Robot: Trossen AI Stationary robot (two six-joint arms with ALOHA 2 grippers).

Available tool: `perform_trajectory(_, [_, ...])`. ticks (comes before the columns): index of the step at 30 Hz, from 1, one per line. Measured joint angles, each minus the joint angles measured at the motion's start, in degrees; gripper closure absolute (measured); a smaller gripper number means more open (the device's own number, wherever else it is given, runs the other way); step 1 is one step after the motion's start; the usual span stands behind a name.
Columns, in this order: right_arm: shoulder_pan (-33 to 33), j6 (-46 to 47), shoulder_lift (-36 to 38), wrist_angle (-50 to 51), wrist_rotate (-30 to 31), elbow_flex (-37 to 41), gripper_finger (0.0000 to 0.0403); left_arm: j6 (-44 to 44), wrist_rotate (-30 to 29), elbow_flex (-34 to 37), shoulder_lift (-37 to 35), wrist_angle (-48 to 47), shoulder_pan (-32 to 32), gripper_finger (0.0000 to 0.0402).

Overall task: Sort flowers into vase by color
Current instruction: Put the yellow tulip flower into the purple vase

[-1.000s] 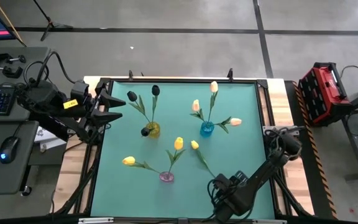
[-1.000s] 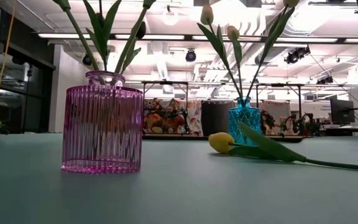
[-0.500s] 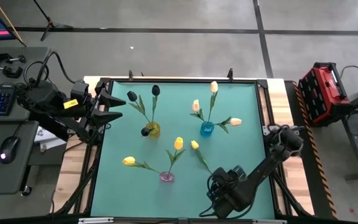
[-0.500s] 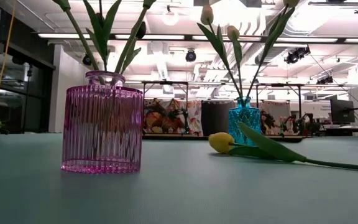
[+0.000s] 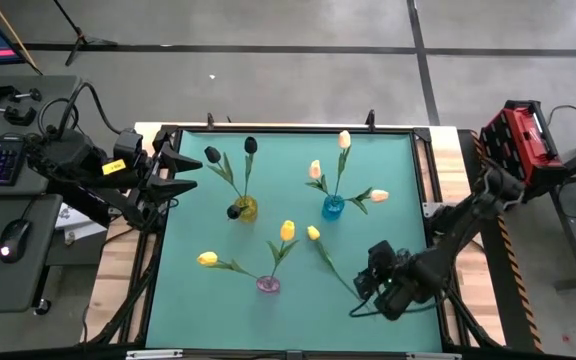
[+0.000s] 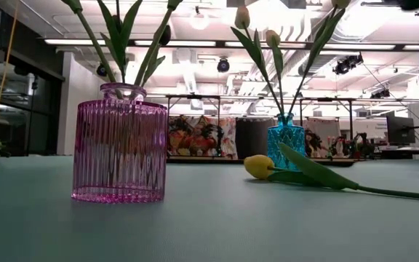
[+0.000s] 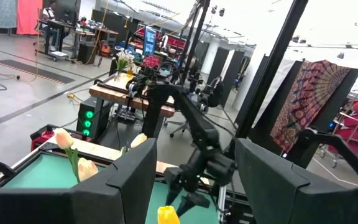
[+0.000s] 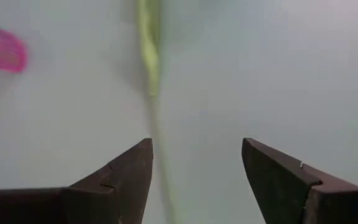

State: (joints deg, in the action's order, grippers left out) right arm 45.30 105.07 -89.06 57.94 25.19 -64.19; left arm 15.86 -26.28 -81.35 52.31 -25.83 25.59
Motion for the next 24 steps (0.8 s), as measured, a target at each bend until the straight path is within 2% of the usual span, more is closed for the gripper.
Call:
perform_trajectory(6, [-2.4, -4.3, 4.9, -24.6, 0.5, 12.5, 0.0167, 0.0, 0.0, 0.0, 0.0, 0.0, 0.0, 0.0198])
perform_trajectory(11, [-5.8, -8.1, 3.6, -37.5, -0.2, 16.9, 0.0167, 0.0, 0.0, 0.0, 0.0, 0.0, 0.0, 0.0198])
perform_trajectory(24, [-12.2, -18.7, 2.9, -39.4, -4.5, 16.9, 0.0167, 0.4, 0.0, 0.0, 0.0, 0.0, 0.0, 0.0198])
